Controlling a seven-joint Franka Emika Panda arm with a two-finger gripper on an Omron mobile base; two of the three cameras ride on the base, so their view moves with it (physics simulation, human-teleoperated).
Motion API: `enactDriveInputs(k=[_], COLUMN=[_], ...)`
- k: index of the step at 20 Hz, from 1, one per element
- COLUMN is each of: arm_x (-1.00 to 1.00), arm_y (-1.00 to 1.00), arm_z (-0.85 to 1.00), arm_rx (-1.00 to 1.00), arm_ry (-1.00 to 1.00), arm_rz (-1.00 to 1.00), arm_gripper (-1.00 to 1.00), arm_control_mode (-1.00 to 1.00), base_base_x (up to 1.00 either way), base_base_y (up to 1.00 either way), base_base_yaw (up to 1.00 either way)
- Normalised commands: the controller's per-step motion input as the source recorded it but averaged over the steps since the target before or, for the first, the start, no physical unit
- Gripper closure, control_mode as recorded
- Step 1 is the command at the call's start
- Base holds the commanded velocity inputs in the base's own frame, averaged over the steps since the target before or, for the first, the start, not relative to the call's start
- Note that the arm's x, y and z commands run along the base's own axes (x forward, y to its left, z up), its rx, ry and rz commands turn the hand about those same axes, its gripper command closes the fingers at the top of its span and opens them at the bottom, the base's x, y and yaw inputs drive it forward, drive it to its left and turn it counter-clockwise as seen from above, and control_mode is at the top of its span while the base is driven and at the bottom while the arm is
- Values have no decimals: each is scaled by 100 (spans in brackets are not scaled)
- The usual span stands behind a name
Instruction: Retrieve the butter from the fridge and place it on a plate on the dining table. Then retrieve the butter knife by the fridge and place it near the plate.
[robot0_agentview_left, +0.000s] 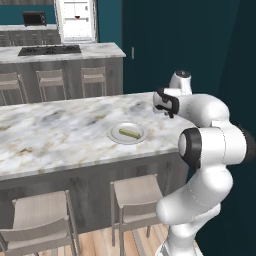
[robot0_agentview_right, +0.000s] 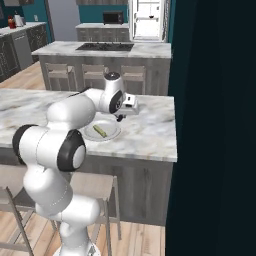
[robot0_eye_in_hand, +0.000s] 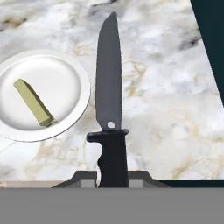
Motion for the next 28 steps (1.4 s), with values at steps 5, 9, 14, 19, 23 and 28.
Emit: enactDriveInputs(k=[5, 9, 14, 19, 23, 28], arm_x=[29, 9, 2, 8, 12, 20], arm_y=[0, 0, 0, 0, 0, 0], arm_z=[-28, -36, -46, -35, -20, -11], arm_rx=[0, 0, 0, 0, 0, 0], arm_ry=[0, 0, 0, 0, -1, -2], arm_rz=[0, 2, 2, 2, 2, 2], arm_gripper=[100, 100, 100, 100, 100, 100], arm_control_mode=[-100, -100, -100, -100, -100, -100], base_base_x=[0, 0, 0, 0, 0, 0], base_base_y=[0, 0, 0, 0, 0, 0], base_base_yaw=[0, 0, 0, 0, 0, 0])
